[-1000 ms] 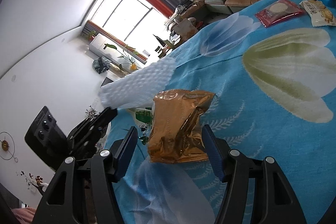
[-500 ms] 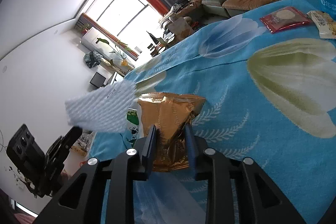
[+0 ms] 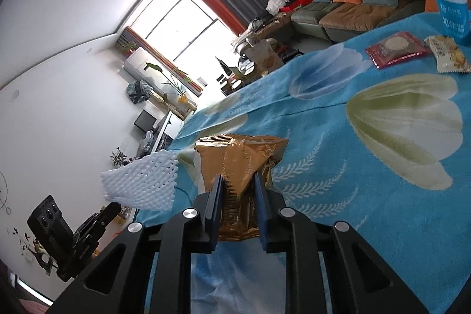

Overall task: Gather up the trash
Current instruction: 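Lift the foam net and gold foil bag off the bed with both grippers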

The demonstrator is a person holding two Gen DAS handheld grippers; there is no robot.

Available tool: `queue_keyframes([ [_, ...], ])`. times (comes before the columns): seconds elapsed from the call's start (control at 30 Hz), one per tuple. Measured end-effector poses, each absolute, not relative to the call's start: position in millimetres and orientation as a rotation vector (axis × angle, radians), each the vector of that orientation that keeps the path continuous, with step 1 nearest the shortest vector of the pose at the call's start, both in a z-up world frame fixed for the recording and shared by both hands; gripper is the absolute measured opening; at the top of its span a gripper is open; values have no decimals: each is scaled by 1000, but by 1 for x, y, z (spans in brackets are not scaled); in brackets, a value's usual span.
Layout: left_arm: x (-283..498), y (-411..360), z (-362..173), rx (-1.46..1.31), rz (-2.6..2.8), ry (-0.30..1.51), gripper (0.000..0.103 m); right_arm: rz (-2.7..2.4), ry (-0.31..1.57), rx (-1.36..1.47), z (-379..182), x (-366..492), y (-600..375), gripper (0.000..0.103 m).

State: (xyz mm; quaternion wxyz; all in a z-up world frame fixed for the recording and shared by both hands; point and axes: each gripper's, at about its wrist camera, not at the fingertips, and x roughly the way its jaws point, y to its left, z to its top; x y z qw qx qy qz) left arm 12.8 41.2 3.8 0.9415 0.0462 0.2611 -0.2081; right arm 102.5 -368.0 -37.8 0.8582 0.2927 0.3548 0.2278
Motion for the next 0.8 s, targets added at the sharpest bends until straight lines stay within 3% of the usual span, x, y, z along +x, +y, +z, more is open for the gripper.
queue_keyframes([
  [0.5,-27,52,12,121,-434,527,3,607,745,550,-27,96,-326,19],
  [0.8,-19,30,-16,202,-431,582,19,624,771,539,-28,95,-314,19],
])
